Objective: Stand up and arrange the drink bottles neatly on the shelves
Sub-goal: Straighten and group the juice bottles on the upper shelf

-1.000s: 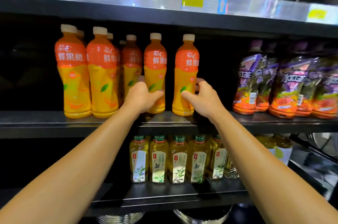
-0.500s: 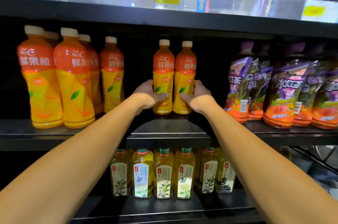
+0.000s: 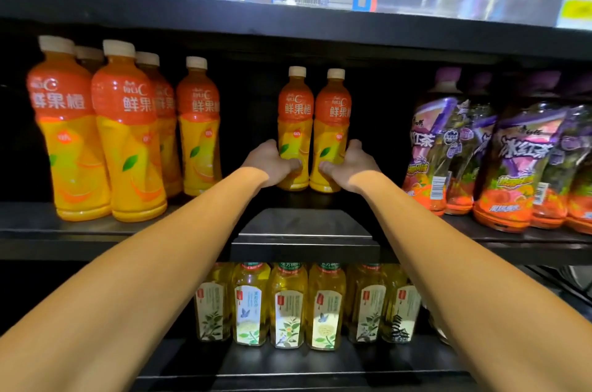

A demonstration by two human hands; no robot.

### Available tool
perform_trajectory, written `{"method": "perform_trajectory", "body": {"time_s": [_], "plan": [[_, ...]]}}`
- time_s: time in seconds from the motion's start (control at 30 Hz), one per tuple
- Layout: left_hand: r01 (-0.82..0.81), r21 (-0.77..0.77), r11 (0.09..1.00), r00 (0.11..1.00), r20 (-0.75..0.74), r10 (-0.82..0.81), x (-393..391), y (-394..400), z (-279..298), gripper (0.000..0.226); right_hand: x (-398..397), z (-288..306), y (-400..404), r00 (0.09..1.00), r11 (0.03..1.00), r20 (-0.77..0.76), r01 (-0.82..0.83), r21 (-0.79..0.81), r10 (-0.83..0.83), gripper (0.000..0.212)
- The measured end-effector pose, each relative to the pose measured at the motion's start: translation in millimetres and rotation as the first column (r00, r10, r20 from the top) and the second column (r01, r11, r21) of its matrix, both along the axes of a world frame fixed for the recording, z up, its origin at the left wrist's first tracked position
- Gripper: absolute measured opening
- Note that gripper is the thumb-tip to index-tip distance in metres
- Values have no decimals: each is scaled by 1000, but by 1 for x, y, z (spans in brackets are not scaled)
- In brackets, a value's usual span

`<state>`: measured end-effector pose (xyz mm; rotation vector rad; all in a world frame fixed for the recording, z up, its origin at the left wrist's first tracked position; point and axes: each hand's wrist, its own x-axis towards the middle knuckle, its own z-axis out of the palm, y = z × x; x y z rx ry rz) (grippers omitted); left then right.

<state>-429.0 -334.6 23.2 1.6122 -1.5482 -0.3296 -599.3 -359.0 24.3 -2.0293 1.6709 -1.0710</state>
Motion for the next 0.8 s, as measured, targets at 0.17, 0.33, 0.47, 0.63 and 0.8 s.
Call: {"method": "perform_trajectory", "body": {"time_s": [0.17, 0.33, 0.47, 0.63, 0.8], "plan": [[17, -219, 976, 999, -30, -24, 9, 70, 3, 60, 8, -9, 38, 996, 884, 75, 75, -461, -46, 52], [-91, -583, 807, 993, 8, 118, 58, 167, -6, 25, 76, 5, 66, 952, 899, 147, -193, -394, 269, 37], [-352, -675, 649, 918, -112, 381, 120, 205, -18, 24, 137, 13, 90, 902, 858, 120, -343, -383, 414, 43], [-472, -491, 732, 869, -116, 482, 183, 198, -20, 64, 195, 6, 115, 858, 845, 98, -466, -261, 503, 61], [-366, -178, 913, 929, -119, 349, 197, 187, -24, 66, 215, -5, 124, 888, 873, 99, -413, -261, 450, 67]]}}
